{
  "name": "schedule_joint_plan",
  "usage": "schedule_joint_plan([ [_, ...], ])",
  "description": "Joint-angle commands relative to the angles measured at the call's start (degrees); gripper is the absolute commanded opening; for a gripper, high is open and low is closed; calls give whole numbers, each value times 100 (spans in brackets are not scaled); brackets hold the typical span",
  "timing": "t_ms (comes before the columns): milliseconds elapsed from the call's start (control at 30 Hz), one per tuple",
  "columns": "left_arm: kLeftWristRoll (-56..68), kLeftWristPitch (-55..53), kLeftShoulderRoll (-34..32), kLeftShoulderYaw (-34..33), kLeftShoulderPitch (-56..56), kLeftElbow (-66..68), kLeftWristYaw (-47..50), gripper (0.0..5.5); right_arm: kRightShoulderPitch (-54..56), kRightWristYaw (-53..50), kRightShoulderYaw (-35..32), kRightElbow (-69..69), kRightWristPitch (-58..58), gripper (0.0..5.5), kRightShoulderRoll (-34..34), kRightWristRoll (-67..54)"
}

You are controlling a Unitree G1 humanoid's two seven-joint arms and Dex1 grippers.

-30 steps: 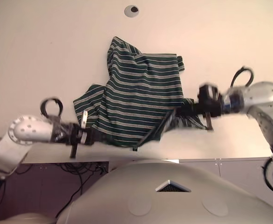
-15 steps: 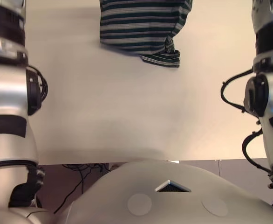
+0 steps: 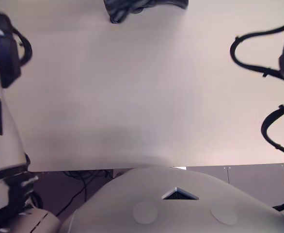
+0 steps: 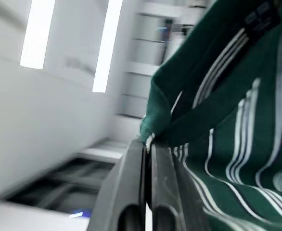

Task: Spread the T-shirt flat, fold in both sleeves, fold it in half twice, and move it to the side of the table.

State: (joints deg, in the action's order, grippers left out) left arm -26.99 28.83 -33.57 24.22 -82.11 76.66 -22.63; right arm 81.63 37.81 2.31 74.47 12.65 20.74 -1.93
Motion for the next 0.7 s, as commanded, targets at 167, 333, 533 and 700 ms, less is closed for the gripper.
schedule_joint_plan([
  [167,6412,-3215,-2812,-1234,7506,-9009,-4093,0,-6634,4428,243,-7663,-3938,2,2625,-3049],
  [333,4419,-2369,-2966,-300,9101,-9644,-3693,0,-7773,4922,787,-8552,-3675,2,3431,-2289],
  [533,3378,-2436,-2717,-460,9819,-10011,-3285,0,-8581,4514,903,-9210,-3577,2,3523,-1651],
  [700,3459,-2958,-2718,-699,10423,-10782,-3168,0,-8375,4269,1019,-9640,-4219,2,3728,-1538],
])
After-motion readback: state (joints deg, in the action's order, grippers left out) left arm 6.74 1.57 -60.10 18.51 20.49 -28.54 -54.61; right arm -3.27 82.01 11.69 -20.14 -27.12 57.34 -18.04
